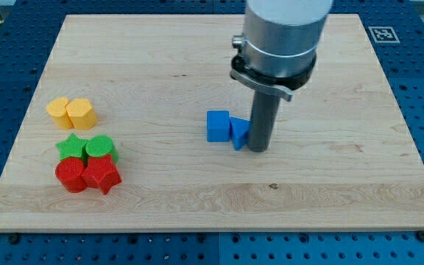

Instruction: Push the blue cube up a bit

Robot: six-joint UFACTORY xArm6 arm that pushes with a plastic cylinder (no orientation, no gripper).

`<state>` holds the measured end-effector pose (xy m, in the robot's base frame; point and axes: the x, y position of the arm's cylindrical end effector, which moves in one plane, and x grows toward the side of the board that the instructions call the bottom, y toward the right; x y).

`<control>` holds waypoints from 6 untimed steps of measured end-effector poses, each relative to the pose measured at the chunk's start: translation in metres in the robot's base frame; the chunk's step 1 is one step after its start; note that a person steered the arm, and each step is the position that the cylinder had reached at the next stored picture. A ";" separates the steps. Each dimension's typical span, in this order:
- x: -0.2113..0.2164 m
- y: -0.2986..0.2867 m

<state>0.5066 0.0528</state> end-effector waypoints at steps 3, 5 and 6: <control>0.025 0.003; 0.021 -0.054; 0.006 -0.071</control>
